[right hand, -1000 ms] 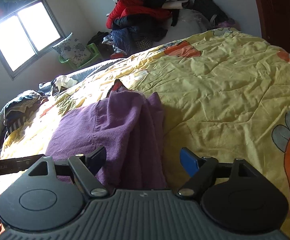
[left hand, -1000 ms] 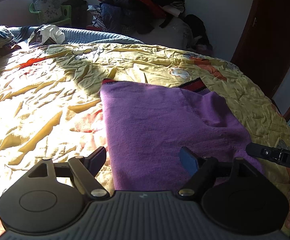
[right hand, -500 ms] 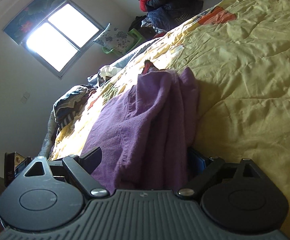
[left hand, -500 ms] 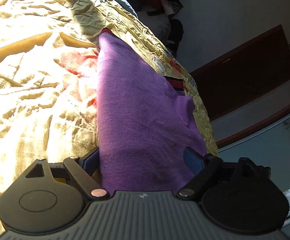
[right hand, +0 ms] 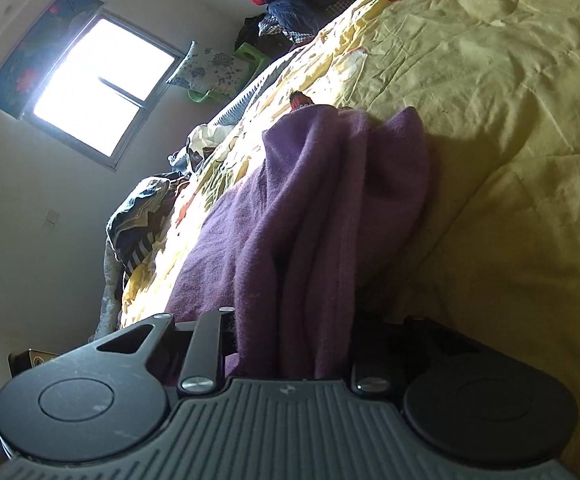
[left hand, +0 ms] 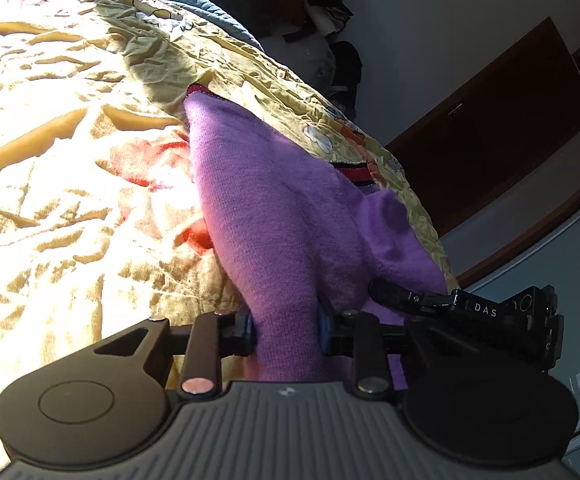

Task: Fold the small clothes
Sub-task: 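Grasp the opposite side edge with both grippers, then fold the held edge over the sweater and open both grippers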

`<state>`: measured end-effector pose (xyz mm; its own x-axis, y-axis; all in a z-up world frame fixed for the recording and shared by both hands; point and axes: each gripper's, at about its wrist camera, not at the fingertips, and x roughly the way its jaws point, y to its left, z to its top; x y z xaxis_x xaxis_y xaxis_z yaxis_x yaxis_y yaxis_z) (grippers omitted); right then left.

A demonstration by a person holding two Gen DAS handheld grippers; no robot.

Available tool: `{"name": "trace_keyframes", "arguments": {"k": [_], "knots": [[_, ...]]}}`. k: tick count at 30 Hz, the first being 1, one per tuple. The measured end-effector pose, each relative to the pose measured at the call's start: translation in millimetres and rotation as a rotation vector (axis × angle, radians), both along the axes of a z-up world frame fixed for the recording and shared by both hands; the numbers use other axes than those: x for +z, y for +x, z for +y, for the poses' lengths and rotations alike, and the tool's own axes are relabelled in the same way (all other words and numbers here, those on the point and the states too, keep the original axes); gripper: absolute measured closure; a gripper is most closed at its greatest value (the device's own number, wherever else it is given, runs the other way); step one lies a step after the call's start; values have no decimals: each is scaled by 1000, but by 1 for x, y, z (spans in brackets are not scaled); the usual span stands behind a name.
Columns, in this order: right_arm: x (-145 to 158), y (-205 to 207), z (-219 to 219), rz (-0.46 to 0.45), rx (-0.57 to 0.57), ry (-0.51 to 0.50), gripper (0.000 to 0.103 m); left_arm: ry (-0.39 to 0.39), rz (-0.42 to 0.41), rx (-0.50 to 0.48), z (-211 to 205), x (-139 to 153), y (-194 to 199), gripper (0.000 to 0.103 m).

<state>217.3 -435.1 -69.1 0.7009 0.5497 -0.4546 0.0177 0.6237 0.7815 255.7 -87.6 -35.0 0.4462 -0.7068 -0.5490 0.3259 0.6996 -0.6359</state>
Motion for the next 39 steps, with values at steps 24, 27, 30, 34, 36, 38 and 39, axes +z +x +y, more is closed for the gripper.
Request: {"name": "trace_keyframes", "arguments": {"k": [24,27,30,34,36,38,39], "knots": [[42,-104,75,-12,6,-205,31,333,-63,30,75,34,-64,60],[31,-116,84,47,23,-320,31,421,-68,59,68,31,-75,45],[41,-133,95,33,-64,-473,35,480,-77,101,65,33,-91,37],[74,-171,115,-61,-125,-586,31,574,-123,172,65,48,-118,26],[89,-190,126,-104,-123,-608,23,632,-177,182,61,57,-137,21],[102,-205,135,-113,-100,-612,19,696,-239,191,54,65,-157,17],[108,-210,141,-99,-84,-620,17,724,-262,195,51,68,-167,12]]}}
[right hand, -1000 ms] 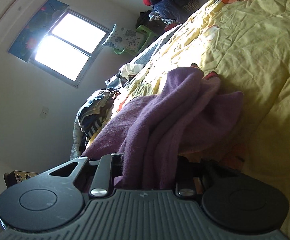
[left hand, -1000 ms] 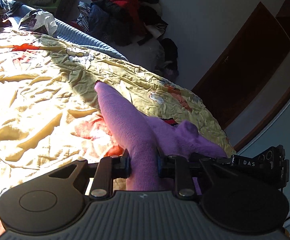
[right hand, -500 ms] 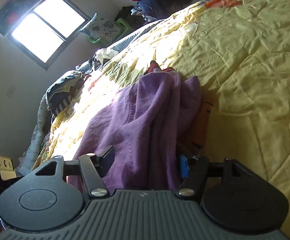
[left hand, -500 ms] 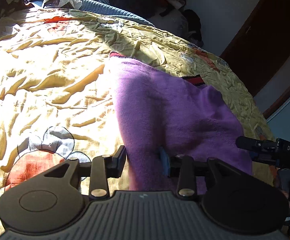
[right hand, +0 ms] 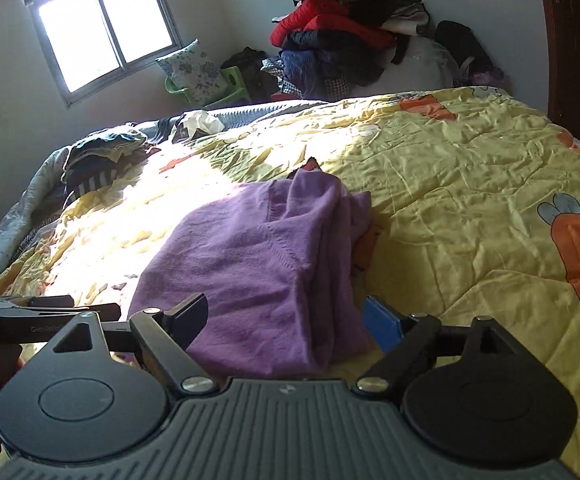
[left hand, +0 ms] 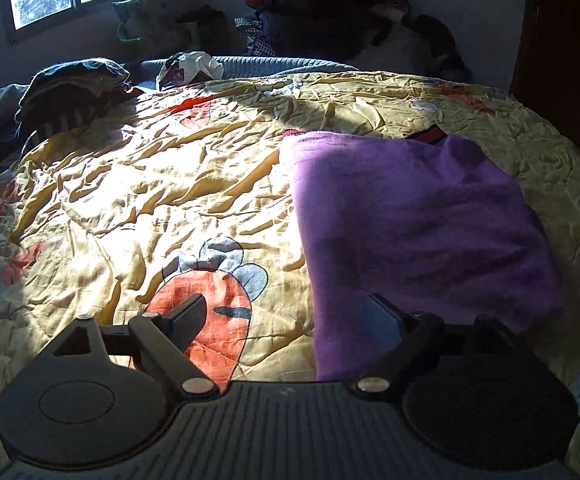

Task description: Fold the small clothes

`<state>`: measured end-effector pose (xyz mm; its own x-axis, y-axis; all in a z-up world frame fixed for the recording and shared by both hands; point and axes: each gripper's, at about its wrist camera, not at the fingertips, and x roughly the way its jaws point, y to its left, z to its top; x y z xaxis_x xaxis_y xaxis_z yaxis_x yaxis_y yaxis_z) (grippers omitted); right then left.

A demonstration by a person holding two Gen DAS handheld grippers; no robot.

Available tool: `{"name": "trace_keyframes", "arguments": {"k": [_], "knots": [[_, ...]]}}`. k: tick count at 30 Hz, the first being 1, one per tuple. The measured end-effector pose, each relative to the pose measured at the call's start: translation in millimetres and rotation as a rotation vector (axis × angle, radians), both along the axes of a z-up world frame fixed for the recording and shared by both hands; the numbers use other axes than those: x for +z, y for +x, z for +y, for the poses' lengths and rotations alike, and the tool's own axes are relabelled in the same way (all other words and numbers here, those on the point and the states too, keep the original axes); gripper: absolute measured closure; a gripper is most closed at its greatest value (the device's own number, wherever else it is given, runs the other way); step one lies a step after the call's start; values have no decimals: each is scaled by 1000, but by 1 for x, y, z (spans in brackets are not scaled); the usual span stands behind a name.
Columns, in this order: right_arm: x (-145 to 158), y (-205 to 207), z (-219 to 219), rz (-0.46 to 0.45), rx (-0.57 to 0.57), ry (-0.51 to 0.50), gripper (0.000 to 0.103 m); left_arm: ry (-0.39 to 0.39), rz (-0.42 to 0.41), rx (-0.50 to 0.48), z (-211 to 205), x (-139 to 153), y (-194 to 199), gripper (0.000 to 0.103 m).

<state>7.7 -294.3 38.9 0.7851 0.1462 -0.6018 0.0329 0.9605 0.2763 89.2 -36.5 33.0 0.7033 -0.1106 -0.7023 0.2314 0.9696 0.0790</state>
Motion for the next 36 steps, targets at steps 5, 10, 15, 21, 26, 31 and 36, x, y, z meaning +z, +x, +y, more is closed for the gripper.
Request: {"name": "trace_keyframes", "arguments": {"k": [5,10,15,21,26,31,36], "knots": [[11,-28,10,97,75,119,14,66,-55,28,-9,5,-40,9],[-3,-48,28,114,71,181,12,55,-58,83,-7,-6,-61,9],[-37,-46,59,51,0,-65,12,2,0,118,0,-33,-73,9],[-81,-49,72,5,-57,-149,12,-28,32,147,5,-61,-85,9],[-96,-56,84,-28,-53,-233,12,-42,8,153,7,-71,-94,9],[-97,-53,85,-27,-61,-240,10,-51,-19,156,8,-73,-98,8],[-98,-55,86,-28,-63,-244,9,-55,-48,156,8,-75,-103,8]]}}
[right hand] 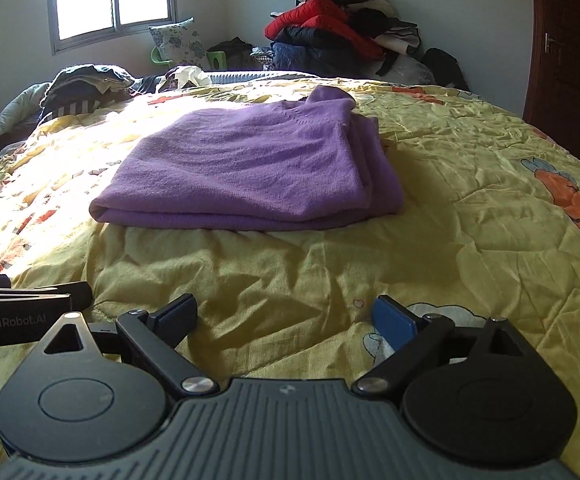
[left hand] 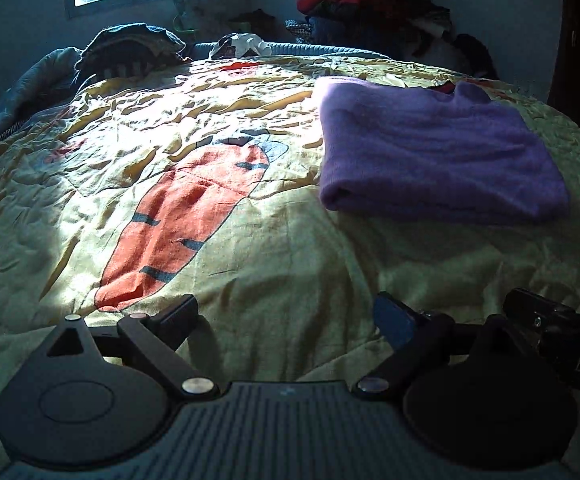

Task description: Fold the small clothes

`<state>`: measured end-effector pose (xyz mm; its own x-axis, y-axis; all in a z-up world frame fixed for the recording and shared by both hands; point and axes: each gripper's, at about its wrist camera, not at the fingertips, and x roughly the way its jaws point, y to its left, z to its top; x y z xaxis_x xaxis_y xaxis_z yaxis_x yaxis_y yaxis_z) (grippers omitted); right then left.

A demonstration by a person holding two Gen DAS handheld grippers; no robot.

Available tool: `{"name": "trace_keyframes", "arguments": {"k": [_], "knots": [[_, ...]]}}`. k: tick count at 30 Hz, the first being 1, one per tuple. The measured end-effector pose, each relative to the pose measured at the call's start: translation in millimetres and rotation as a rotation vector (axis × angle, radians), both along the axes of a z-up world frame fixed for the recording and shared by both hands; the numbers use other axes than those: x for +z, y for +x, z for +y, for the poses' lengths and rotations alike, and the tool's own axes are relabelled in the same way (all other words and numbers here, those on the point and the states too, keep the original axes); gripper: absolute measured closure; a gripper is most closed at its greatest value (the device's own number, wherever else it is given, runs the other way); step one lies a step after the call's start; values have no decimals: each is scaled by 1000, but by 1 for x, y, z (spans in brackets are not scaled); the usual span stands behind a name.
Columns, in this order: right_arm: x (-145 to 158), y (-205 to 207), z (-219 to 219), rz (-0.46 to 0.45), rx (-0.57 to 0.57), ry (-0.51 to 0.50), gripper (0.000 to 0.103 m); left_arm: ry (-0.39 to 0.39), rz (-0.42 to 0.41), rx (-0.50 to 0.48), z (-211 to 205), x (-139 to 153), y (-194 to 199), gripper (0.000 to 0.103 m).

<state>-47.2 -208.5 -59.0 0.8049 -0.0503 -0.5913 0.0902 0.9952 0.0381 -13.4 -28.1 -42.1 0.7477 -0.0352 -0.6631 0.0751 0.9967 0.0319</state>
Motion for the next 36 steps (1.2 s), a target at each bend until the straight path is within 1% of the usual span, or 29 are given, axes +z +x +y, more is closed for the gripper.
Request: {"name": "trace_keyframes", "arguments": {"k": [5,7,10,11,12,13,14,15,16,17,18,19,20,21,22,23,24,26,28,29,33,36], "knots": [[0,-2,0,7,5,-5,9,-6,-4,-3,1,0,0,7],[3,-3,1,22,14,-12,9,-6,-8,-1,2,-1,0,4],[19,-14,4,56,43,-2,9,-15,-13,-4,5,-3,0,3],[30,-21,4,79,64,24,9,-16,-14,-6,5,-3,0,2],[43,-28,2,95,91,87,9,-16,-16,-7,5,-4,0,2],[56,-35,-3,97,129,191,9,-16,-19,-7,5,-4,-1,2],[69,-42,-11,90,185,336,9,-16,-20,-5,5,-4,-1,2],[79,-48,-24,74,270,549,9,-14,-22,-4,5,-4,-1,2],[83,-49,-34,57,331,706,8,-12,-24,-3,4,-4,-1,2],[86,-48,-41,35,358,800,7,-12,-24,-1,4,-4,-2,1],[88,-47,-43,6,347,800,6,-13,-25,-1,4,-4,-2,1],[88,-45,-42,-16,313,731,4,-12,-25,-2,4,-4,-2,1],[87,-41,-37,-14,250,611,3,-12,-25,-2,4,-4,-1,1],[82,-34,-31,7,189,498,3,-13,-25,-2,4,-4,-1,1],[74,-27,-25,24,150,417,3,-14,-25,-3,4,-5,-1,0],[65,-20,-21,30,129,364,3,-14,-26,-3,4,-5,-1,0],[53,-13,-20,37,110,332,3,-14,-27,-3,4,-5,-1,0],[37,-5,-19,66,74,329,3,-15,-29,-4,4,-5,-2,0],[28,-4,-19,71,68,353,3,-17,-29,-5,5,-5,-2,0],[26,-6,-20,62,77,355,3,-18,-29,-5,5,-5,-2,0],[24,-9,-16,62,66,289,3,-22,-29,-10,5,-5,-1,0],[24,-9,-15,66,65,288,3,-46,-37,-18,8,-4,-2,0]]}}
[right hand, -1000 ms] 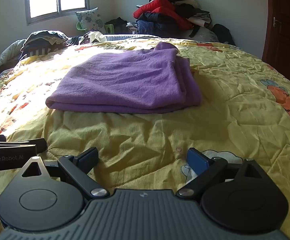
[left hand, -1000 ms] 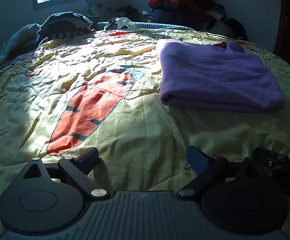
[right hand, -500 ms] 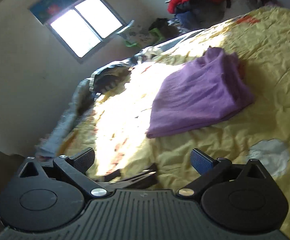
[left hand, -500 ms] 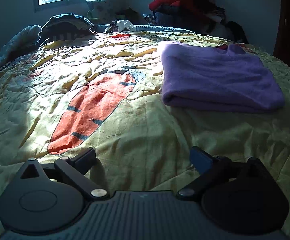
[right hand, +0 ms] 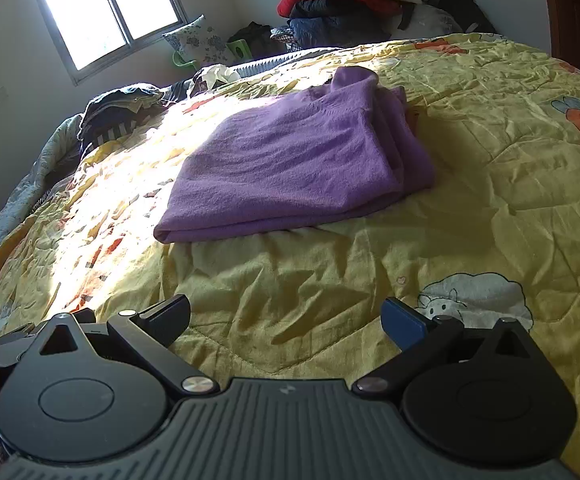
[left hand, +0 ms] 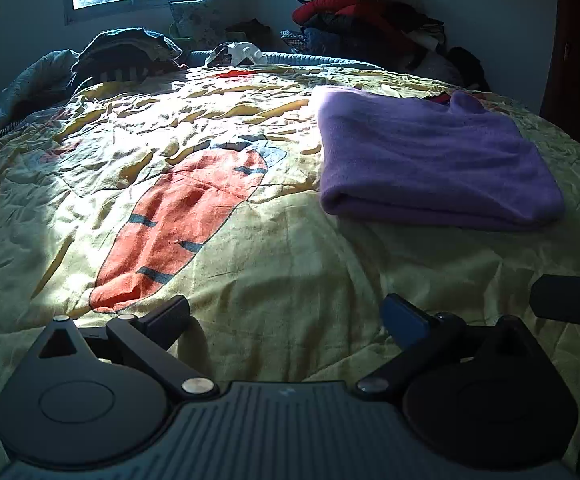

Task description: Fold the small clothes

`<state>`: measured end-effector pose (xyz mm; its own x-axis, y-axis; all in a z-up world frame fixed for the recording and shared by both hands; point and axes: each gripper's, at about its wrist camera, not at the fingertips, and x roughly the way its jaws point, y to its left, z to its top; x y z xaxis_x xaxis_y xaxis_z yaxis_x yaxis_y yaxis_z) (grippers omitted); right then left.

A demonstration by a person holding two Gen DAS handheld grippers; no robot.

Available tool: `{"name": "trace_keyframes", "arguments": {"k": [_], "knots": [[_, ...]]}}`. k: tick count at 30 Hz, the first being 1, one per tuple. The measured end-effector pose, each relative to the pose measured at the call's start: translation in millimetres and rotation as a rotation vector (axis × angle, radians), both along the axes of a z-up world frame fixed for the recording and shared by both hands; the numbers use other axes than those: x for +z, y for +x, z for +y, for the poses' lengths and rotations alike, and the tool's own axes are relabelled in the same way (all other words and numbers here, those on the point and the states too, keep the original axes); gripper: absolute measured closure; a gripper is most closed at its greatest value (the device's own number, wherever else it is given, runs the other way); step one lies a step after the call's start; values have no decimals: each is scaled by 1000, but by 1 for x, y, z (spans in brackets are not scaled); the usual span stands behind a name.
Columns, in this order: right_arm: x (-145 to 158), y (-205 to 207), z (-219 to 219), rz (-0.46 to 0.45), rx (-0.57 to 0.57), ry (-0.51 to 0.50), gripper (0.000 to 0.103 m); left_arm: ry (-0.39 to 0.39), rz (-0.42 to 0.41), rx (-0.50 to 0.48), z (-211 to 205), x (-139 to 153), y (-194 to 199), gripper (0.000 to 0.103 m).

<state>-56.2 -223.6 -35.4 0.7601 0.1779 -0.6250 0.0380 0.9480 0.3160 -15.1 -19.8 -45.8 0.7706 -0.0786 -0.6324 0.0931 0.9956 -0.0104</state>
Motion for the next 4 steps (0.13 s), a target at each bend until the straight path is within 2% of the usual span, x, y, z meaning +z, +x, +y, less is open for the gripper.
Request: {"name": "trace_keyframes", "arguments": {"k": [2,4], "knots": [[0,-1,1,-3,5,-11,3,-28,-35,12,6,4,-5,0],[2,-5,5,-29,21,-50,3,-15,-87,24,12,15,-10,0]]}}
